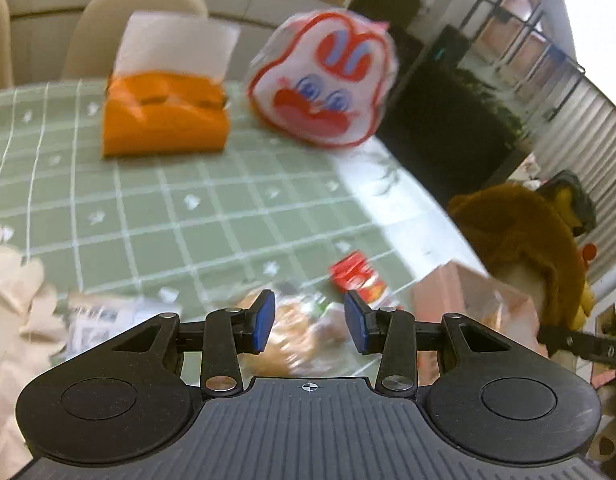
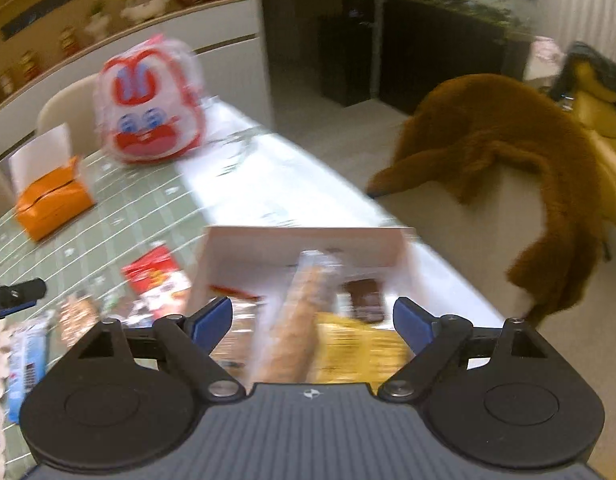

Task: Organize snacks
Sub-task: 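Grasp the small clear candy packet with left gripper while right reaches the red spicy-strip packet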

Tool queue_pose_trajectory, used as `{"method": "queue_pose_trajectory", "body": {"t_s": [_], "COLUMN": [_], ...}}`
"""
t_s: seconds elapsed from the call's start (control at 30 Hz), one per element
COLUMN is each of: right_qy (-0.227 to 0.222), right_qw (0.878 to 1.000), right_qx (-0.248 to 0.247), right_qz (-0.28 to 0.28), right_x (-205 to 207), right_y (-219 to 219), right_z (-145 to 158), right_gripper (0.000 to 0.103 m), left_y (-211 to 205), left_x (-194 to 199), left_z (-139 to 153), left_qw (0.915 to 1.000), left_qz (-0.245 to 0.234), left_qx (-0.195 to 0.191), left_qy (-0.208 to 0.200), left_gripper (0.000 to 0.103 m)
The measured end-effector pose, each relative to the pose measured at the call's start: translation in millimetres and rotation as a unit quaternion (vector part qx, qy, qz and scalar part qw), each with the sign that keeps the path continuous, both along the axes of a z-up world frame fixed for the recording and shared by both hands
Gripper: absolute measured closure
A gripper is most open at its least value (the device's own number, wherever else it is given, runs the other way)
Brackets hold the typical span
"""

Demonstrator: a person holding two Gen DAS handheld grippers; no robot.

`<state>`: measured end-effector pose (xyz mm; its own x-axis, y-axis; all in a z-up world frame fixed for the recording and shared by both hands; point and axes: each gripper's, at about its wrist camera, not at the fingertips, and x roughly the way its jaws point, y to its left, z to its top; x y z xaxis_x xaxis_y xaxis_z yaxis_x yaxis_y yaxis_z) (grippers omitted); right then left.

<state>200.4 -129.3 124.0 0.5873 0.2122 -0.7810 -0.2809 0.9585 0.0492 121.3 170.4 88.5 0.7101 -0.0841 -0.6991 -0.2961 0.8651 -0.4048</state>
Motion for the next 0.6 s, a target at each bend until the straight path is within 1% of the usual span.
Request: {"method": "queue_pose_trajectory", "body": {"t_s": [0.07,0.13,0.23,0.27,0.33,0.4,0.47,0.53,0.6], "right_qy": [-0.002,0.01,0.058,0.08,0.106,0.121,0.135,0.138,0.13], "right_qw": [1.0,0.998,0.994,0.992,0.989,0.986,0.986,0.985,0.986], "right_qx": [-0.008,-0.005,0.014,0.022,0.028,0.017,-0.001,-0.02,-0.044], "right_qz": [0.03,0.062,0.088,0.098,0.104,0.109,0.102,0.099,0.098], "right_x": [2,10,32,42,60,76,91,102,108], "right_y": [29,58,90,103,123,141,155,168,178], "right_z": [-2,-4,-12,-17,-28,-40,-57,-72,-84], "right_gripper": [0.015,0.015,0.015,0.015,0.015,0.014,0.015,0.015,0.014], "left_y": [3,4,4,4,4,2,-1,-1,-1], "left_x": [-2,-2,6,5,-2,-9,-19,-31,-43], "left_z": [-6,-13,-22,-25,-27,-30,-31,-35,-38], "left_qw": [0.9998,0.9996,0.9991,0.999,0.999,0.9991,0.9992,0.9989,0.9983], "left_qz": [0.011,0.014,0.02,0.021,0.024,0.022,0.017,0.016,0.018], "left_qx": [-0.002,0.008,0.005,0.003,0.002,0.004,-0.002,-0.022,-0.04], "left_qy": [0.017,0.025,0.038,0.039,0.038,0.037,0.036,0.037,0.037], "left_gripper": [0.06,0.06,0.06,0.06,0.06,0.06,0.06,0.06,0.06]}}
